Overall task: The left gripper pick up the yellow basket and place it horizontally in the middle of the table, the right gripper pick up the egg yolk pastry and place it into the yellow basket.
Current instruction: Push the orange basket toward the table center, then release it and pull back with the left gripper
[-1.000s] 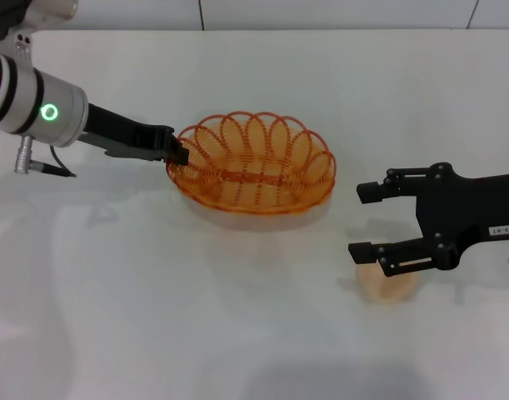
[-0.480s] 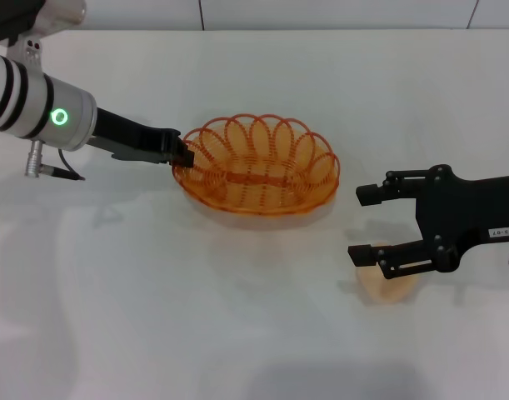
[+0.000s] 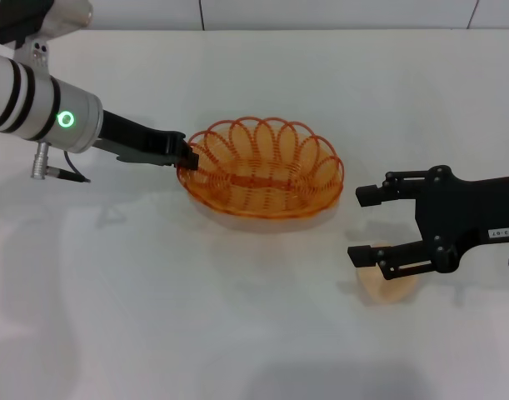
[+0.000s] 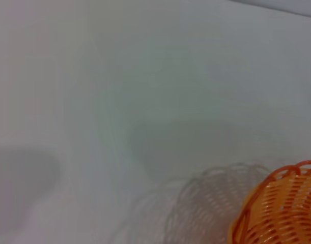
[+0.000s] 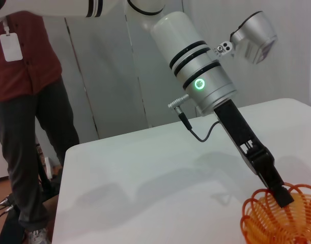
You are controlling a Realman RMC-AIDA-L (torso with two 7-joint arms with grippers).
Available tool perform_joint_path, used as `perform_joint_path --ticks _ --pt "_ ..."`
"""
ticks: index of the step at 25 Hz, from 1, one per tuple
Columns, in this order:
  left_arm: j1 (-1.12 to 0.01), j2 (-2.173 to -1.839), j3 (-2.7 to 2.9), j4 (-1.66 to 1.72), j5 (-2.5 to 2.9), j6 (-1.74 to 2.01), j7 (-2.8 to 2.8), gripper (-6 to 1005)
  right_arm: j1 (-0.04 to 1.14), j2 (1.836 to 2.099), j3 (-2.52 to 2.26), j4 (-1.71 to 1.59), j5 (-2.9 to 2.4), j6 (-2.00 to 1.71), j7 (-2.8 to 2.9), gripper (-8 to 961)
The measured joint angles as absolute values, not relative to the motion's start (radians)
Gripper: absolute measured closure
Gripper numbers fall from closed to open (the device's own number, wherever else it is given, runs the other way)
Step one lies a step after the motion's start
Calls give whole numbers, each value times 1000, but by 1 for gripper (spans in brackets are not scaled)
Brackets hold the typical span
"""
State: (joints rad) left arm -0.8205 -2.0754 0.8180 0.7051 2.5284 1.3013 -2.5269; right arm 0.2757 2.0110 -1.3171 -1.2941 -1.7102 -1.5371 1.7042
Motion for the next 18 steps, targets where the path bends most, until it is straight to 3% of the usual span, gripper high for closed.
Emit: perform_joint_path --ticks 18 --pt "-826 -2075 825 695 2523 1308 -2525 753 284 2011 -1315 -1288 -1710 -1536 1704 173"
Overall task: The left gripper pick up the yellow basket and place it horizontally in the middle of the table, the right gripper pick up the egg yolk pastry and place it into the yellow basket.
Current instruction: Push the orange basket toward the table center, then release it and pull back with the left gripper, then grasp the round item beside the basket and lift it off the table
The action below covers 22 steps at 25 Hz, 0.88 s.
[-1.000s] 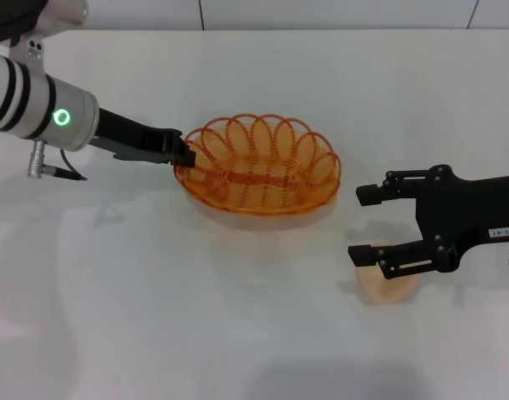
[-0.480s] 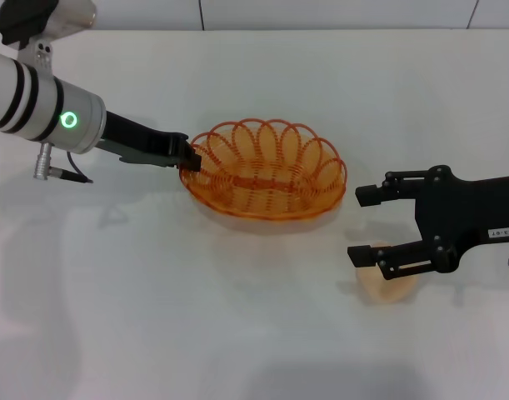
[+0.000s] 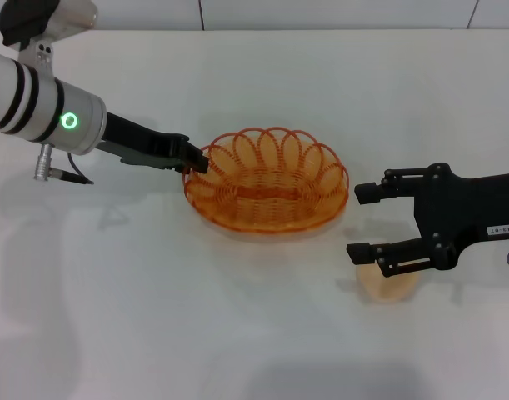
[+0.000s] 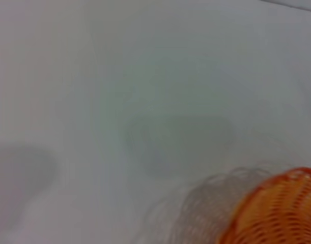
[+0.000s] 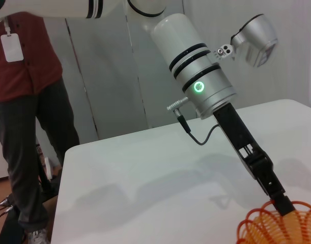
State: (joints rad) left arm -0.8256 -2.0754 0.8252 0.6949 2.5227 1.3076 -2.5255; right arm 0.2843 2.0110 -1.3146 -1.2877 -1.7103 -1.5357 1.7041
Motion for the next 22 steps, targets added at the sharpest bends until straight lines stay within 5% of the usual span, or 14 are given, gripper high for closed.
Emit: perform_joint_path --ticks 12,20,22 --pt "-814 -2060 820 701 2460 1346 -2498 552 284 2011 -1315 -1287 -1710 -1535 1704 175" --pt "-787 -2050 820 770 2460 1357 -2480 110 281 2011 -1314 -1287 -1710 -1528 1711 176" --pt "-761 -2054 820 825 2450 1361 -2453 110 281 2011 -1313 -1287 -1710 -1525 1714 177"
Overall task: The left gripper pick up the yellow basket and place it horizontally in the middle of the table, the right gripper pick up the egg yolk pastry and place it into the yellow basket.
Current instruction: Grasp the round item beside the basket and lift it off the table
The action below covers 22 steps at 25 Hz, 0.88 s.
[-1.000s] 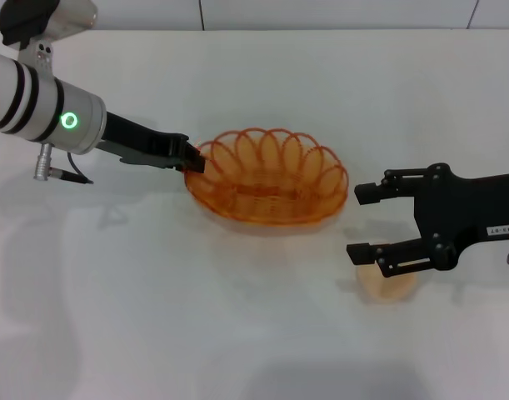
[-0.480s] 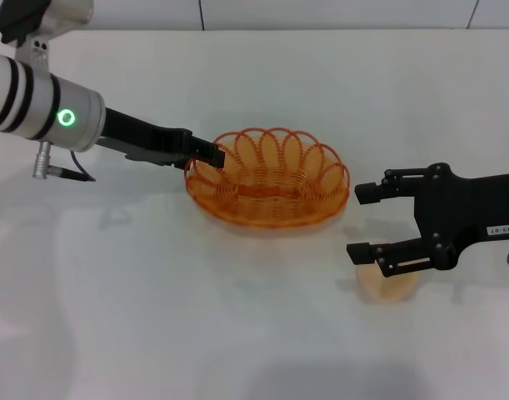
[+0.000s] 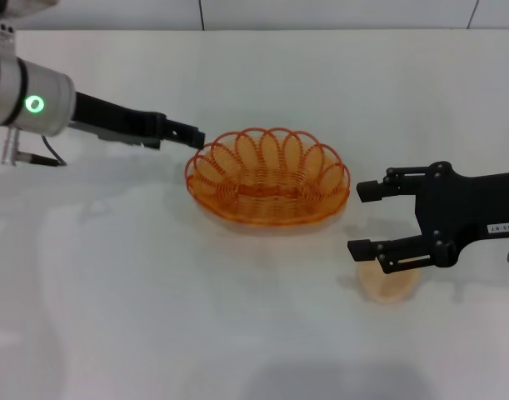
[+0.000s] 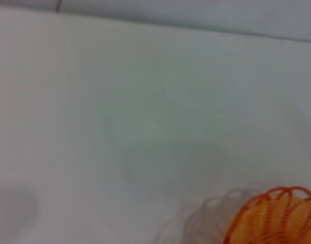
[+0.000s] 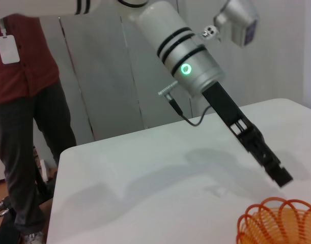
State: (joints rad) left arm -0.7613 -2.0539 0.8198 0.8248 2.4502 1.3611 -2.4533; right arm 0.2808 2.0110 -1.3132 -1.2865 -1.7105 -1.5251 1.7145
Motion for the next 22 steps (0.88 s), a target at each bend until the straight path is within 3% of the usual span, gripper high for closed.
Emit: perform_joint_path --ticks 4,12,22 --pt "-709 -2052 822 905 2381 1370 -2378 111 282 2011 -1313 -1285 -1719 -1510 1732 177" --pt "-610 -2013 816 1009 2200 1490 -2173 112 297 2008 -1313 -1288 -1783 -1469 1795 179" --pt "-597 -1998 824 1042 2129 1745 -1971 111 340 2010 -1316 -1341 -1971 -1471 1921 180"
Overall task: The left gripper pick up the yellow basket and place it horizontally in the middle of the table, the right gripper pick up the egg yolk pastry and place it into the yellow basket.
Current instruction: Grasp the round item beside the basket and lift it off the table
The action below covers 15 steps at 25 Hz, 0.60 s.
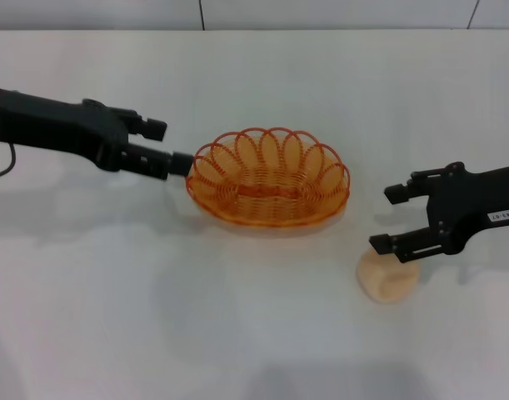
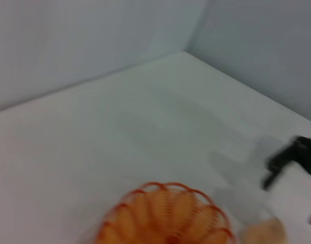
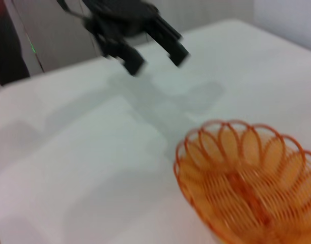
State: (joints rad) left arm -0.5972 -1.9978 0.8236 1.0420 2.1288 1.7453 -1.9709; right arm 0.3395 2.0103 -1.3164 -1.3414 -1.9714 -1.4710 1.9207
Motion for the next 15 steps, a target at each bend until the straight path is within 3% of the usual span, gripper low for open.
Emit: perform_joint_path --ticks 15 --pt "-614 -2014 841 1044 2124 1787 -1933 111 355 2013 -1364 -1415 -2171 -1515 2025 183"
